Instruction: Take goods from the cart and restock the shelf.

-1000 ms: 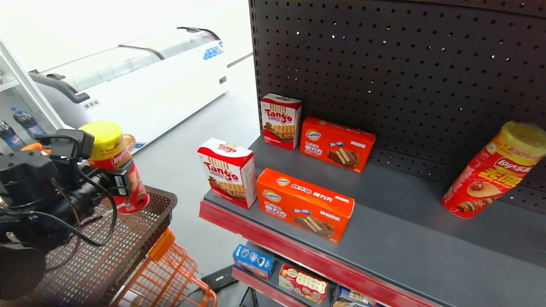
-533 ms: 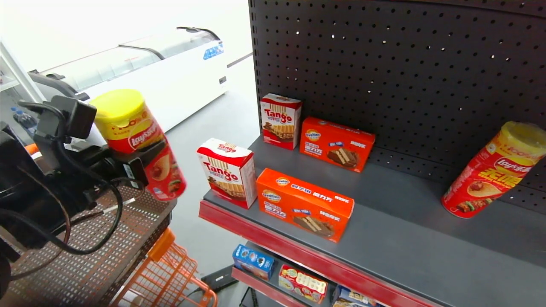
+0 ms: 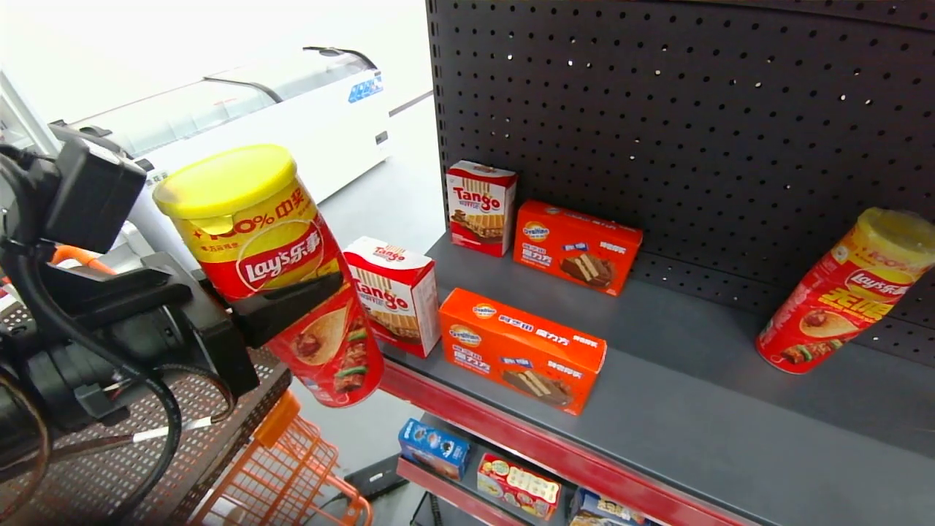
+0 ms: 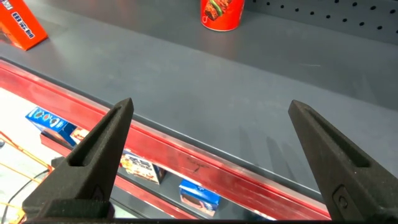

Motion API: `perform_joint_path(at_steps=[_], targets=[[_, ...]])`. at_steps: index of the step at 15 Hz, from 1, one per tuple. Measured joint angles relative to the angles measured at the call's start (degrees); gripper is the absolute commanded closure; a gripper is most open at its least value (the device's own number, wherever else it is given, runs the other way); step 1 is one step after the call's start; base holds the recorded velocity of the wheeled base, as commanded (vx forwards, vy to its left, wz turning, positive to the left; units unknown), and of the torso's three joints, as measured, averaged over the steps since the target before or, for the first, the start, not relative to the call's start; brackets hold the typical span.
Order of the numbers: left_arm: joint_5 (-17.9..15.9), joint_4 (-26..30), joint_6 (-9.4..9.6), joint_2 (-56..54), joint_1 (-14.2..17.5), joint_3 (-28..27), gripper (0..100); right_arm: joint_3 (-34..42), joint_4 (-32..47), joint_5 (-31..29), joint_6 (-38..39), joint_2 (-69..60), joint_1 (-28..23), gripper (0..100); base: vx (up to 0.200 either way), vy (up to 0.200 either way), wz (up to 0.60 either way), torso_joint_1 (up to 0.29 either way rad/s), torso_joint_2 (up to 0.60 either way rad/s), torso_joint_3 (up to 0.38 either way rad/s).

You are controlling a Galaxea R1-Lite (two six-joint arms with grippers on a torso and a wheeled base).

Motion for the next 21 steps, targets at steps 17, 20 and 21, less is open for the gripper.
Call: perform_joint_path(at_steps=[17, 20, 21], targets=[[-4.94, -0.99, 0.2, -0.74, -13.53, 3.44, 100, 0.0, 0.0, -0.02, 0.0, 0.0, 0.06, 0, 0.0, 0.0, 0.0, 0.0, 0.0, 0.0], [-6.66, -0.96, 0.11, -0.93, -13.67, 3.39, 100, 0.0, 0.0, -0.02, 0.0, 0.0, 0.06, 0, 0.0, 0.0, 0.0, 0.0, 0.0, 0.0], [-7.31, -0.96, 0.11, -0.94, -13.73, 3.19, 100, 0.0, 0.0, -0.02, 0.0, 0.0, 0.06, 0, 0.0, 0.0, 0.0, 0.0, 0.0, 0.0]])
